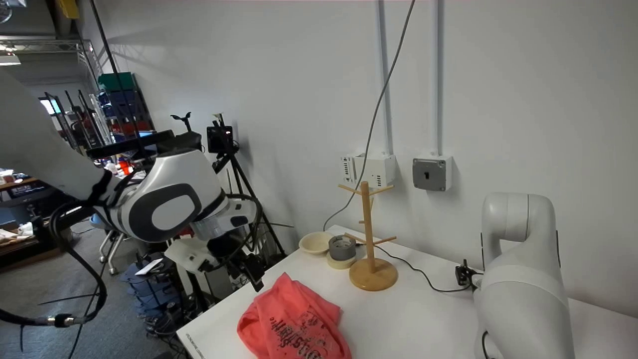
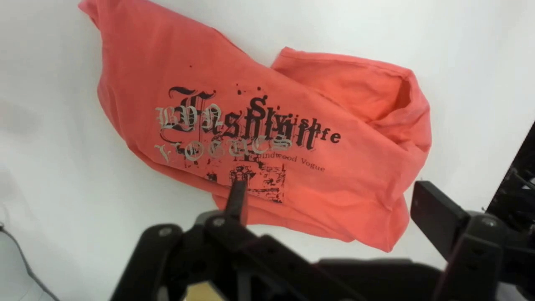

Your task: Unfold the cloth and move it to the left

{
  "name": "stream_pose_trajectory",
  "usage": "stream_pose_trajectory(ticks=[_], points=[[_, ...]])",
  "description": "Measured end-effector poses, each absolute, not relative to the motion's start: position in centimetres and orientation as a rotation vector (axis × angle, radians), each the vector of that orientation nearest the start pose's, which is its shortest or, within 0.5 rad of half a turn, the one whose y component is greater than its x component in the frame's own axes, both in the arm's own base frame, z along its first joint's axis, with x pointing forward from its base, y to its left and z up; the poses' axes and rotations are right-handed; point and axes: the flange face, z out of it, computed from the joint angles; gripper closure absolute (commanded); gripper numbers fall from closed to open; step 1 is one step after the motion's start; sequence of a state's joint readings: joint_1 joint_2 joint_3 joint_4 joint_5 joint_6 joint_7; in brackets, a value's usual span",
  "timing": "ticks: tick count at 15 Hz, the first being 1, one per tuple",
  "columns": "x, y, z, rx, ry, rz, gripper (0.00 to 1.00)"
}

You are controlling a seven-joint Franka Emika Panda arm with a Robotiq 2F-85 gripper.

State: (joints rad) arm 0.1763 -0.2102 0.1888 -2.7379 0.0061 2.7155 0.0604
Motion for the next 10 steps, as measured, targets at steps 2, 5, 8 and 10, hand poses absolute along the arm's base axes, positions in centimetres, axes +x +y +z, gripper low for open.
stream_pose_trajectory(ticks=[2,5,8,10], points=[[38.21,14.26,30.35,-3.09,-0.465,-0.297,0.0],[38.18,14.25,30.33,-3.091,-0.465,-0.297,0.0],[38.17,14.25,30.33,-3.091,-0.465,-0.297,0.0],[38.17,14.25,30.33,-3.091,-0.465,-0.297,0.0]])
